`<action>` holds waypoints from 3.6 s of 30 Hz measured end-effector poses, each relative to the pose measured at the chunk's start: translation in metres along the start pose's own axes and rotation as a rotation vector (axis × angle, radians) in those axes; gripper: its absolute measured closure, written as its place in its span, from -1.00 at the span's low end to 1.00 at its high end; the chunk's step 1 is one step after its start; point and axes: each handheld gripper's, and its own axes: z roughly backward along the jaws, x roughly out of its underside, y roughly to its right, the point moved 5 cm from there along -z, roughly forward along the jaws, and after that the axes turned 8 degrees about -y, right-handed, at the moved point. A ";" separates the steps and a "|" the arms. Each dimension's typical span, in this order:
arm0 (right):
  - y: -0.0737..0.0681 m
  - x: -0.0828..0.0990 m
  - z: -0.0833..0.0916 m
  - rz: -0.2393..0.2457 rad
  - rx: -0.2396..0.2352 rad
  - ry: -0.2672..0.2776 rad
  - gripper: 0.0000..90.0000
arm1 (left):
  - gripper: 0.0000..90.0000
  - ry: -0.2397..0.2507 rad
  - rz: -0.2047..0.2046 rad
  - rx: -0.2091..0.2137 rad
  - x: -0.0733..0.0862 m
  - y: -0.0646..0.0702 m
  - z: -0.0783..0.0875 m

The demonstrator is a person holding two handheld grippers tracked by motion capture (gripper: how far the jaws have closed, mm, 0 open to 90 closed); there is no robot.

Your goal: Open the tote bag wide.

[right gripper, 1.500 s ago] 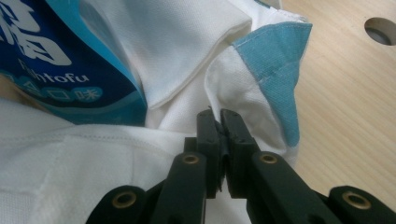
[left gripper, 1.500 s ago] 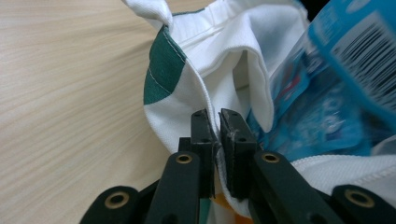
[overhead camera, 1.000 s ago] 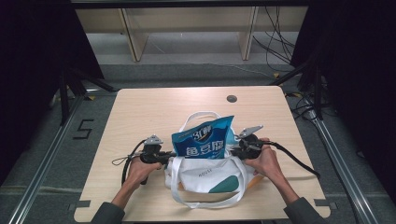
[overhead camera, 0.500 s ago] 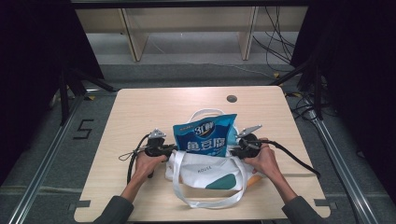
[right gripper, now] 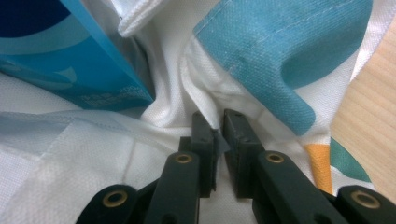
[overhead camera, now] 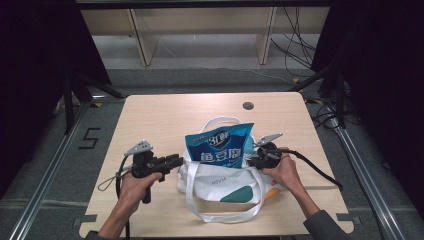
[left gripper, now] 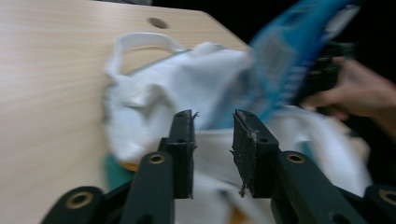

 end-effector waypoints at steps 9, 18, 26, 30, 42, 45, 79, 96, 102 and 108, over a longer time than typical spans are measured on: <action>-0.001 0.000 0.001 -0.004 -0.006 -0.002 0.85 | 0.06 0.015 0.032 0.062 -0.003 0.038 0.001; -0.002 0.000 0.001 -0.015 -0.013 0.013 0.84 | -0.15 -0.088 -0.059 -0.062 0.003 0.045 -0.017; -0.002 0.000 0.000 0.002 0.003 0.007 0.84 | 0.84 -0.162 -0.286 -0.186 0.024 0.033 -0.025; -0.002 0.000 -0.001 0.005 0.031 0.003 0.82 | 0.95 -0.287 -0.282 -0.207 0.062 0.005 -0.041; 0.000 0.000 0.000 0.011 0.006 0.006 0.80 | 0.94 -0.339 -0.229 -0.204 0.069 -0.018 -0.062; 0.003 -0.006 -0.006 -0.011 -0.002 0.034 0.82 | 0.94 -0.334 -0.222 -0.203 0.066 -0.022 -0.063; 0.008 -0.001 0.073 -0.066 -0.018 0.270 0.14 | -0.25 -0.139 -0.168 -0.234 0.045 -0.019 -0.011; -0.004 0.040 0.087 -0.094 -0.013 0.268 -0.03 | -0.38 -0.117 -0.127 -0.287 0.064 -0.036 0.017; -0.005 0.055 0.083 -0.065 0.034 0.237 -0.09 | -0.40 -0.123 -0.124 -0.274 0.070 -0.035 0.016; -0.013 0.069 0.083 -0.087 0.013 0.243 -0.12 | -0.41 -0.134 -0.146 -0.277 0.076 -0.031 0.016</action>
